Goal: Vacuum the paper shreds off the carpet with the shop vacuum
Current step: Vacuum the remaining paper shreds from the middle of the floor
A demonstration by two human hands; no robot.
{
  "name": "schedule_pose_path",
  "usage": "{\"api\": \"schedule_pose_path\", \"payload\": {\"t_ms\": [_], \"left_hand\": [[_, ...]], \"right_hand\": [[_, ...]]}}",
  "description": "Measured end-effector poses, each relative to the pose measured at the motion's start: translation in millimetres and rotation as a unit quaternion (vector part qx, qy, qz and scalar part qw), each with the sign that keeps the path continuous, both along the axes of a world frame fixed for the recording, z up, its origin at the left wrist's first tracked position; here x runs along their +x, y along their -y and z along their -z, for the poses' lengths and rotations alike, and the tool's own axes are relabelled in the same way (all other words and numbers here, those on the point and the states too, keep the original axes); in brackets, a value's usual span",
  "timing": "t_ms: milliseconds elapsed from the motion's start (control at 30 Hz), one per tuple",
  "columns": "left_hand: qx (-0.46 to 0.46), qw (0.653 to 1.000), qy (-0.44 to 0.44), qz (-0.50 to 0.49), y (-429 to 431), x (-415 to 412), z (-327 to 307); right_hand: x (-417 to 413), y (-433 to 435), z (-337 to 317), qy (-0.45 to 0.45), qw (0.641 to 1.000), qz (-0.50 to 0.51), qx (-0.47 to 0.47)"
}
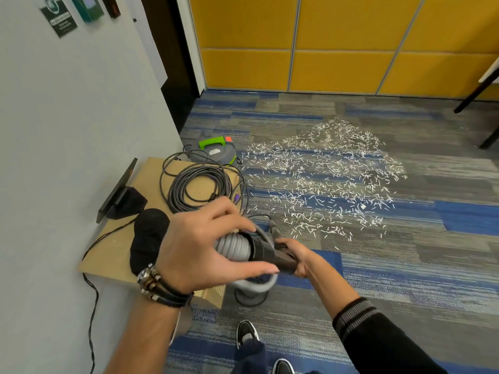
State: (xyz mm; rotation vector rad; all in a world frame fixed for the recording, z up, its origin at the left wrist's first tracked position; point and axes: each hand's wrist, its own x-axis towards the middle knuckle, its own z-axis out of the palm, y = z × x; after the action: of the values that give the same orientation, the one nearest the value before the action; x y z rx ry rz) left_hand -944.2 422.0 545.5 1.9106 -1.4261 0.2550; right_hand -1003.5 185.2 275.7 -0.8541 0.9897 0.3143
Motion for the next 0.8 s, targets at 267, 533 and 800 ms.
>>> {"api": "schedule_pose_path", "payload": {"t_ms": [267, 533, 800], "left_hand": [[0.110, 0.993, -0.033, 0.008, 6, 27, 50], [0.129, 0.991, -0.034, -0.002, 0, 61, 37], [0.120, 0.992, -0.013, -0.019, 4, 98, 12]], "right_hand": [[40, -4, 11, -0.058, 0.998, 0.030, 0.013], [54, -10, 38, -0.070, 0.996, 0.061, -0.015], [98, 8, 8, -0.023, 0.999, 0.045, 0.019]]}}
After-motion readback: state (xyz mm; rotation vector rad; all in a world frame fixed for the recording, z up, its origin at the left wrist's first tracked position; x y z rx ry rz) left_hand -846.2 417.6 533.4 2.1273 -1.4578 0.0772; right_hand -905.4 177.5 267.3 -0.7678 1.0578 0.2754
